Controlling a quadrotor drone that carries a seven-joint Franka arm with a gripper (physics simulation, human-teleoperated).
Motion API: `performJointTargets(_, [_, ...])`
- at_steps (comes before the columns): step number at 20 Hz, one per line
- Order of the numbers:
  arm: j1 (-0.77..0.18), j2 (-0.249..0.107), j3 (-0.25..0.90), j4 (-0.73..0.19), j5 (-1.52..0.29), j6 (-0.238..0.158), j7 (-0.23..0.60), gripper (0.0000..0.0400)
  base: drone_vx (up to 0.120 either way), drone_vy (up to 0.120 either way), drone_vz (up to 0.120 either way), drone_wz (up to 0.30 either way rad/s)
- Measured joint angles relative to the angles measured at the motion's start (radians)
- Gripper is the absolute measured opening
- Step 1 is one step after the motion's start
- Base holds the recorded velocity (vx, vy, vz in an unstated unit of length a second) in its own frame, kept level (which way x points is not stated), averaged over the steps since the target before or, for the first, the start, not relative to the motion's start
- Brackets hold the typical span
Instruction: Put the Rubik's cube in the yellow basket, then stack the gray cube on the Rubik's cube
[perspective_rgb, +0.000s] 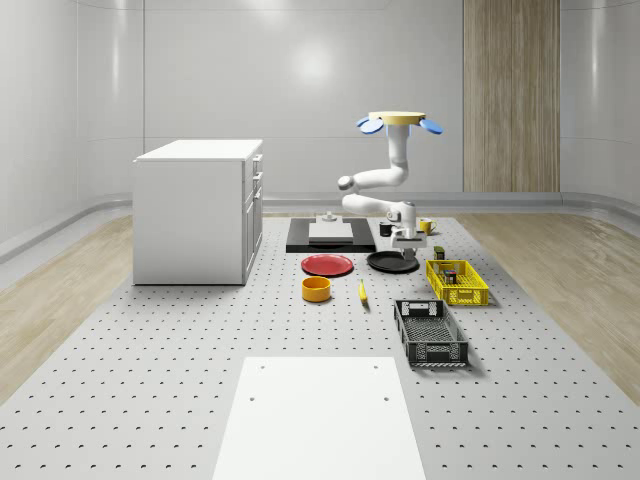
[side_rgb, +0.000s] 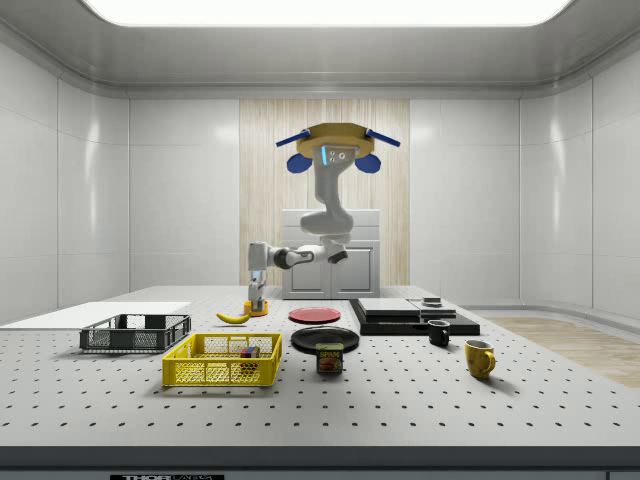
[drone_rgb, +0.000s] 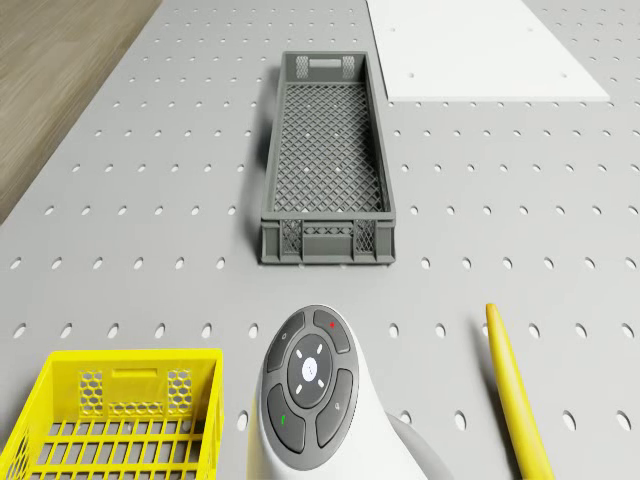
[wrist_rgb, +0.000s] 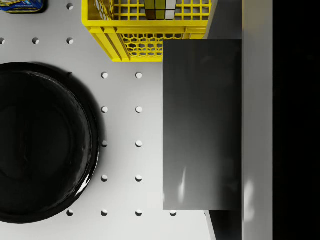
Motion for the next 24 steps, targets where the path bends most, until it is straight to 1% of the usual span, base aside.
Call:
performJointTargets(2, [0.0,0.0,0.0,0.0,0.0,0.0,0.0,0.025,0.0,0.12,0.0,0.0])
performJointTargets(4, [0.0,0.0,0.0,0.0,0.0,0.0,0.0,0.025,-0.08,0.12,0.0,0.0])
performJointTargets(11, [0.0,0.001,0.0,0.0,0.0,-0.001,0.0,0.025,0.0,0.12,0.0,0.0])
performJointTargets(15, [0.001,0.001,0.0,0.0,0.0,-0.001,0.0,0.025,0.0,0.12,-0.12,0.0])
performJointTargets(19, [0.001,0.001,0.0,0.0,-0.001,-0.001,-0.001,0.025,0.0,0.12,0.0,0.0])
performJointTargets(21, [0.001,0.001,0.0,0.0,-0.001,-0.001,-0.001,0.025,-0.1,0.12,0.0,0.0])
performJointTargets(24, [0.001,0.001,0.0,0.0,-0.001,-0.001,-0.001,0.025,0.0,0.12,0.0,0.0])
